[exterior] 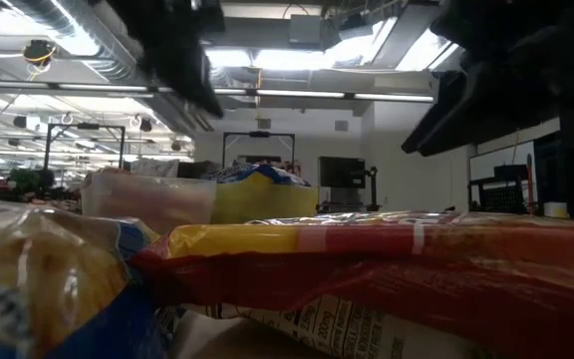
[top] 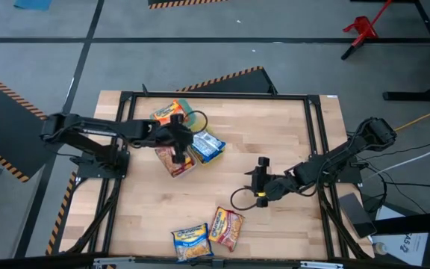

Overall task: Sort Maruchan noodles
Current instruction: Put the bottom blue noodle pack into the yellow bin

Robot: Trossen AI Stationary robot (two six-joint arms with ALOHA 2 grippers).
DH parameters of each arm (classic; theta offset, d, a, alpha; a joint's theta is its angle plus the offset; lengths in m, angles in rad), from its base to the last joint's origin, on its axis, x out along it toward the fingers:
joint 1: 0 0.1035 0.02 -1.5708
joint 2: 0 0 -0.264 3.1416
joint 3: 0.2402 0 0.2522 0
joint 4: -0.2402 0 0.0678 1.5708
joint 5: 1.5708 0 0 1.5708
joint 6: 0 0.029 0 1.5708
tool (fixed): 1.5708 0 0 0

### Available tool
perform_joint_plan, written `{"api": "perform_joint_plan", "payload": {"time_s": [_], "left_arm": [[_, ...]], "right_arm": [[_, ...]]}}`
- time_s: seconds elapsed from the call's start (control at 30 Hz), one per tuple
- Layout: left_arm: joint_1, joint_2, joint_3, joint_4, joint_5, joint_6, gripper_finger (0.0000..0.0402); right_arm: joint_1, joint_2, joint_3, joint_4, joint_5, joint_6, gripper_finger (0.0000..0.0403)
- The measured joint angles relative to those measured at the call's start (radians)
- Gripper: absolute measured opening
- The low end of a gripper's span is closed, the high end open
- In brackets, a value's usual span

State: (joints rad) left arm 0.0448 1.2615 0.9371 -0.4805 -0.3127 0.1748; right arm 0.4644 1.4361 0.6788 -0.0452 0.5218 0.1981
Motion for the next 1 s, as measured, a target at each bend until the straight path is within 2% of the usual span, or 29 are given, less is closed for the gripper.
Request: {"api": "perform_joint_plan", "payload": {"time_s": [0.17, 0.23, 0.37, 0.5, 0.6, 0.8, 1.0], "left_arm": [[-0.13, -0.051, 0.024, 0.009, 0.241, -0.194, 0.0108], [-0.228, -0.05, 0.023, 0.001, 0.267, -0.275, 0.0108], [-0.445, 0.007, 0.022, 0.029, 0.199, -0.435, 0.0108], [-0.636, 0.096, 0.022, 0.12, 0.053, -0.591, 0.0108], [-0.739, 0.179, 0.022, 0.158, -0.027, -0.737, 0.0108], [-0.863, 0.332, 0.022, 0.213, -0.069, -0.978, 0.0109], [-0.927, 0.422, 0.022, 0.214, -0.044, -1.032, 0.011]], "right_arm": [[-0.044, 0.0, 0.0, 0.069, -0.046, -0.075, 0.0207], [-0.06, 0.0, 0.0, 0.084, -0.072, -0.094, 0.0207], [-0.081, 0.0, 0.001, 0.099, -0.105, -0.103, 0.0207], [-0.079, 0.0, 0.001, 0.101, -0.123, -0.103, 0.0207], [-0.079, 0.0, 0.001, 0.101, -0.123, -0.102, 0.0207], [-0.079, 0.0, 0.001, 0.102, -0.149, -0.101, 0.0207], [-0.079, 0.0, 0.001, 0.103, -0.149, -0.1, 0.0207]]}}
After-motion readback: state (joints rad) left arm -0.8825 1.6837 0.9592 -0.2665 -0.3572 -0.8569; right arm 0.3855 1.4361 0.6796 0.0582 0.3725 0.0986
